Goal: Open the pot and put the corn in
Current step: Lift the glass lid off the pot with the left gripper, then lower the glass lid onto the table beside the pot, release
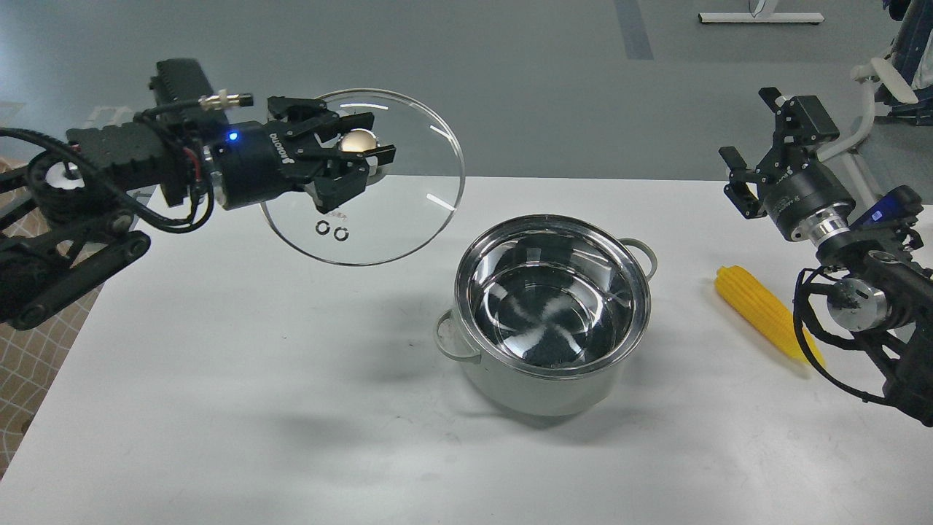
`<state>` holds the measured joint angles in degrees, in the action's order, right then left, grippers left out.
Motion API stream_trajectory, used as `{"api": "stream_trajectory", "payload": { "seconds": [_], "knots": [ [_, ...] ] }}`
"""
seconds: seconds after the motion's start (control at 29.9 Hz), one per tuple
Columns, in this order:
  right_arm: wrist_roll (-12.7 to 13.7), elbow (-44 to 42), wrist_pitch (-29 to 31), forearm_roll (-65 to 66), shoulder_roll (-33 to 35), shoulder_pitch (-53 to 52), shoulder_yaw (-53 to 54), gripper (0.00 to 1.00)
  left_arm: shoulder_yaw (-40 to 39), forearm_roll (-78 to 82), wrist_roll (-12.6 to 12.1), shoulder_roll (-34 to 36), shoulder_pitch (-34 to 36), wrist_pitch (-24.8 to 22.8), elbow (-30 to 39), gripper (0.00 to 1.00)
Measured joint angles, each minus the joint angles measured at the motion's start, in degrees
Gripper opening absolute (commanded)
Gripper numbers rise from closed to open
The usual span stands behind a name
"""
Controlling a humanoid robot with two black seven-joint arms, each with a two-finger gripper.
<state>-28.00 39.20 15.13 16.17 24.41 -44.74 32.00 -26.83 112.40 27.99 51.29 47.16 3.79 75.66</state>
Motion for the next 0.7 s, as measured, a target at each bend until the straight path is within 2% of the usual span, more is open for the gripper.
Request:
{"api": "stream_trajectory", "payload": {
  "seconds": [0.23,0.43,0.53,0.7],
  "knots": [
    [0.0,-0.1,0.0,0.2,-0.1,0.1,-0.1,1.00,-0.4,-4.5,0.0,1.6,-13.7,11.5,-5.0,0.00],
    [0.0,0.0,0.0,0.2,0.0,0.6,-0.1,1.00,0.1,-4.7,0.0,-0.6,-20.0,21.3,-11.7,0.00],
    [0.0,0.0,0.0,0.2,0.0,0.7,-0.1,1.00,0.3,-4.7,0.0,-3.5,-21.7,23.7,-16.0,0.00],
    [0.0,0.0,0.0,0.2,0.0,0.9,-0.1,1.00,0.5,-4.7,0.0,-6.6,-24.1,24.2,-21.5,0.00]
  ]
}}
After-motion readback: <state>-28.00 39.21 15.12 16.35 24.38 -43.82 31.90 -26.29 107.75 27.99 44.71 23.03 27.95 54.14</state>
